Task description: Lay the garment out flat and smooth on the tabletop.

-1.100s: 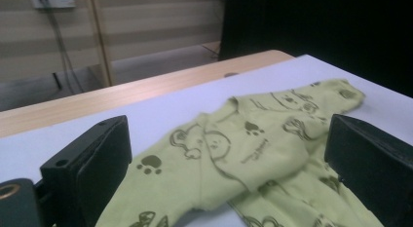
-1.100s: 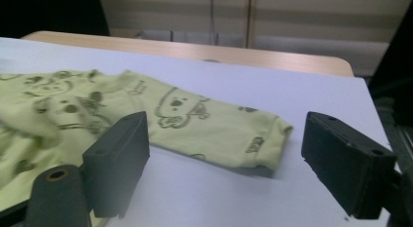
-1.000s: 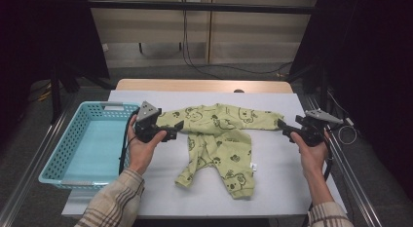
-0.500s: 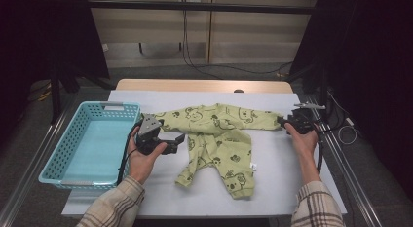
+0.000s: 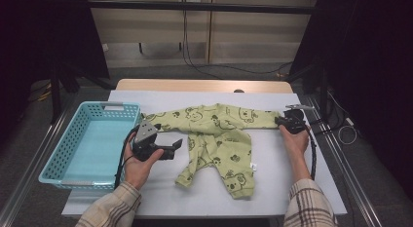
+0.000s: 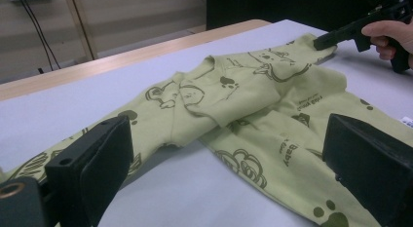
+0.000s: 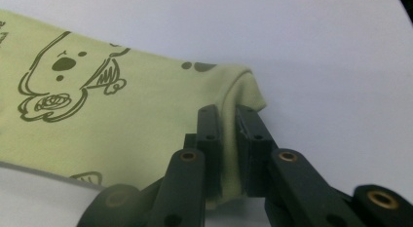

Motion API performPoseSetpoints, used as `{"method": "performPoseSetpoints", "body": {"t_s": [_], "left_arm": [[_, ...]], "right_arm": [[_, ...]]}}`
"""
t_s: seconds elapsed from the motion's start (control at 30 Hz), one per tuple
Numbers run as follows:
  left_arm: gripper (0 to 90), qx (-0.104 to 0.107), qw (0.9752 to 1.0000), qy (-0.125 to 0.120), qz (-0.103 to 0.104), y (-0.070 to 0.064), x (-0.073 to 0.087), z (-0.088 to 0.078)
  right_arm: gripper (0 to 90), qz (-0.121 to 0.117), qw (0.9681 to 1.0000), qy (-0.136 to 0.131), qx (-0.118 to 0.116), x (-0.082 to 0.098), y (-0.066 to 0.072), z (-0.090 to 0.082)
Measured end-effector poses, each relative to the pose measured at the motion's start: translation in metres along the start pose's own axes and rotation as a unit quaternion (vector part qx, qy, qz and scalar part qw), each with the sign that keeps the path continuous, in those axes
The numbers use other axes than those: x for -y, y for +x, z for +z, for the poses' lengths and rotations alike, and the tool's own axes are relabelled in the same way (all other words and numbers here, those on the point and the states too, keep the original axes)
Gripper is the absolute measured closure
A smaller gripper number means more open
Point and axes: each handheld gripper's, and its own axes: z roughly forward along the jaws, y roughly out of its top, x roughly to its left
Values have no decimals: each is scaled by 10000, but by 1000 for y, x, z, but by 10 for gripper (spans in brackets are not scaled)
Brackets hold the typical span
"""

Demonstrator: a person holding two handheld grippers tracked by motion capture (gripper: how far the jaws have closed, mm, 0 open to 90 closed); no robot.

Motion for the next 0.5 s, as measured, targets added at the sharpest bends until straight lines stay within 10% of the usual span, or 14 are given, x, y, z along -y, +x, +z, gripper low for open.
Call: {"method": "performPoseSetpoints", "body": {"t_s": [0.5], "left_arm": [[39, -277, 9986, -451, -44, 8, 4, -21]], "right_arm": [[821, 69, 9995, -75, 299, 1, -17, -10]]}}
